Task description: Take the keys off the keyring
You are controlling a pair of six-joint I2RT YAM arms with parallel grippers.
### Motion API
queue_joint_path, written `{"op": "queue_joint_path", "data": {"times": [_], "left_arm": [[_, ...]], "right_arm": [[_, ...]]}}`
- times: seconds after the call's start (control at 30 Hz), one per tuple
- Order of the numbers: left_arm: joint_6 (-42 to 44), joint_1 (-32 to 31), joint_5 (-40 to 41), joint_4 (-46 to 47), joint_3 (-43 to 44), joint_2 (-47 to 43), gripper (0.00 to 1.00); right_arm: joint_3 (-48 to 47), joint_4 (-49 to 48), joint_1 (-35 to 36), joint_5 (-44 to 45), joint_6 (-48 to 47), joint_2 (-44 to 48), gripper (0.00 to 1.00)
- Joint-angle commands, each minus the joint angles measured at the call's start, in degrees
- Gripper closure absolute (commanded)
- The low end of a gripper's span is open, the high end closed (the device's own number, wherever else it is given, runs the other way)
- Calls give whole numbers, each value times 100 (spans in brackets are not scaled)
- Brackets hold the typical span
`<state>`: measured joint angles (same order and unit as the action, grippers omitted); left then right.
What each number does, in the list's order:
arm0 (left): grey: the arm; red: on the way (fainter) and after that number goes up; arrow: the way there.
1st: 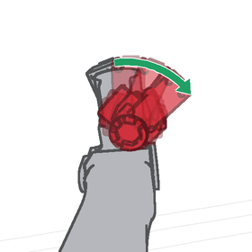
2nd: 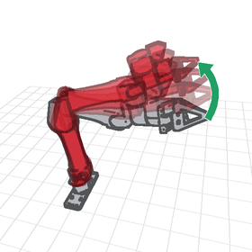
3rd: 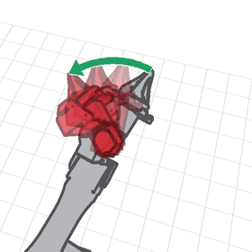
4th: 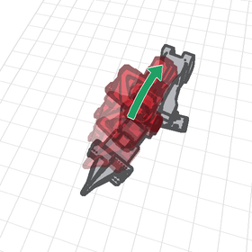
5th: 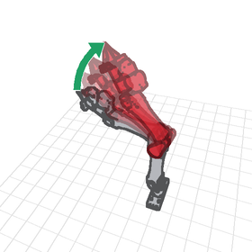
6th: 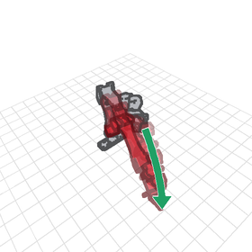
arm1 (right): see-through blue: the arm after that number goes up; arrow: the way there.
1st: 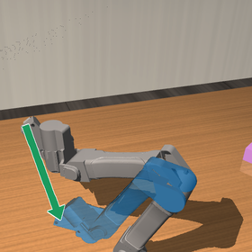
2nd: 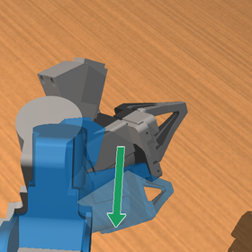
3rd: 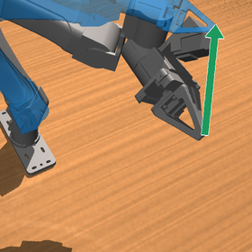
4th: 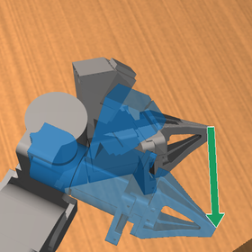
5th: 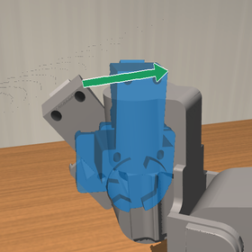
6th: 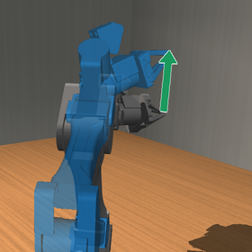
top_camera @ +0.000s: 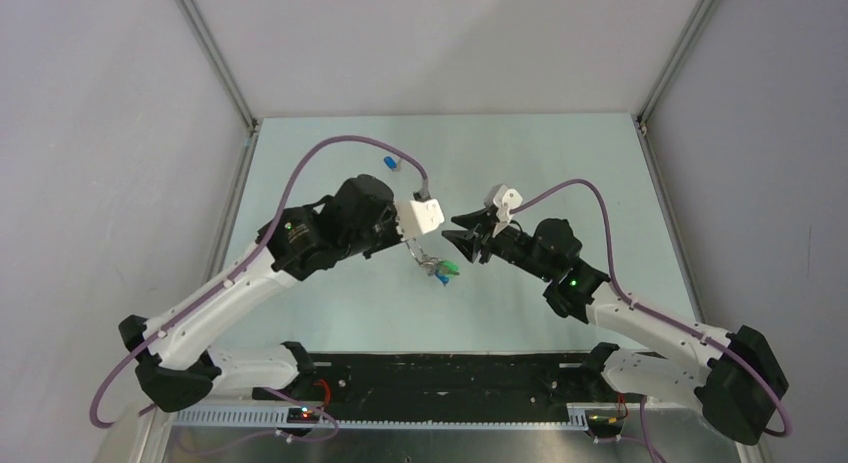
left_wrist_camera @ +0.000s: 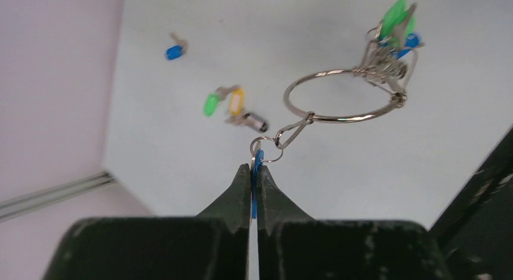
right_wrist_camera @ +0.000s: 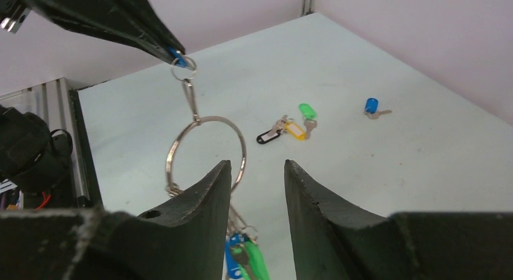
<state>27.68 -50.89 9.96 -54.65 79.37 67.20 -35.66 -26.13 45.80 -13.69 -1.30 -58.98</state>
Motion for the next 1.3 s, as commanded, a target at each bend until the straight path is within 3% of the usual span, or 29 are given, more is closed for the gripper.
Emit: {"op": "queue_joint_path", "data": {"times": [0.0, 0.27, 0.5, 0.63, 0.67, 0.87, 1.1, 1.27], "left_arm": [[1211, -280, 1576, -298, 201, -82, 100], [3258, -512, 1612, 377, -160, -851, 100], [4843, -762, 2676, 970, -620, -912, 100], [5792, -773, 2923, 1800, -919, -962, 98], [6229, -773, 2898, 2367, -1120, -1026, 96], [7183, -654, 1470, 4269, -1554, -1126, 100], [5876, -111, -972, 4296, -1208, -1173, 100], [5476, -19, -1709, 4067, -1258, -1234, 100]], "right_arm": [[-2, -618, -153, -12, 19, -133, 58], [-2, -1420, -368, -530, -47, -497, 53], [-132, -1863, -608, -1181, 90, -938, 50], [-245, -1810, -603, -1626, -244, -1112, 48], [-276, -1782, -606, -1653, -350, -1139, 47], [-371, -1588, -658, -1663, -757, -1050, 46], [-374, -1449, -1117, -2464, -814, -603, 46], [-531, -1434, -1539, -3281, -619, -439, 36]]}}
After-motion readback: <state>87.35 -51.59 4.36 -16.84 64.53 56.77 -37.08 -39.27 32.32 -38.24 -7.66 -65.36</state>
